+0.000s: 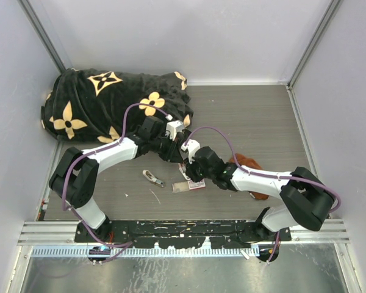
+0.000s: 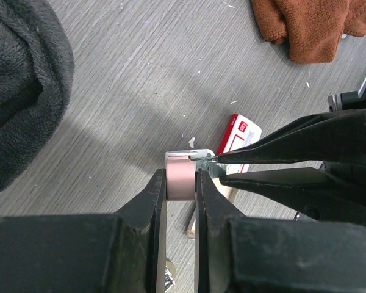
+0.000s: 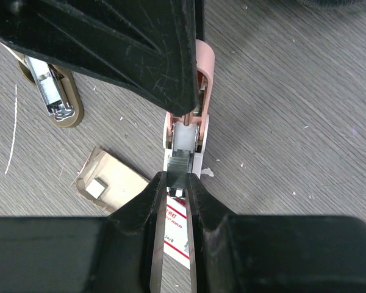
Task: Load the staples into the stapler
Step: Install the staple into the stapler.
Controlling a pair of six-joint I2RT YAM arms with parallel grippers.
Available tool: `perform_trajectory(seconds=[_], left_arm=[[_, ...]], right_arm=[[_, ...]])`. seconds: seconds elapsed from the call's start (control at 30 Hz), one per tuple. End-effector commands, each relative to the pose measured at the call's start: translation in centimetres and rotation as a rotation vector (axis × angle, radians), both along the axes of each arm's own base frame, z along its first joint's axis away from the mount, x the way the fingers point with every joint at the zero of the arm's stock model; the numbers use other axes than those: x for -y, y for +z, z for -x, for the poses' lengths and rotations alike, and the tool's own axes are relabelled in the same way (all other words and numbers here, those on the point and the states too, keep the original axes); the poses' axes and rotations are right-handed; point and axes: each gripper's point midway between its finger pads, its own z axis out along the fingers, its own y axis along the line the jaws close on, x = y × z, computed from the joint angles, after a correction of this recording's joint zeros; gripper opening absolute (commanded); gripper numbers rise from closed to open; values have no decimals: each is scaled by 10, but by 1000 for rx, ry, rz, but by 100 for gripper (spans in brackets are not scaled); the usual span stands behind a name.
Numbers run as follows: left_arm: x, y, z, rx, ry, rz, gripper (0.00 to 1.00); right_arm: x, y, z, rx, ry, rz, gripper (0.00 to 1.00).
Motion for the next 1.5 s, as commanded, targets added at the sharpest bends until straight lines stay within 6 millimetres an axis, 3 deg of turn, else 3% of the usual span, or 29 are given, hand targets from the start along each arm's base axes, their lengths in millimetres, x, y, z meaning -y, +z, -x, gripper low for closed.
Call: perform_trajectory(seconds=[0.0, 1.47], left_arm=[[5, 10, -5, 28, 0, 41, 0], [4, 9, -6, 28, 6, 39, 0]], right_arm=[[-11, 19, -15, 41, -27, -48, 11], [-9, 0, -20, 32, -64, -22, 11]])
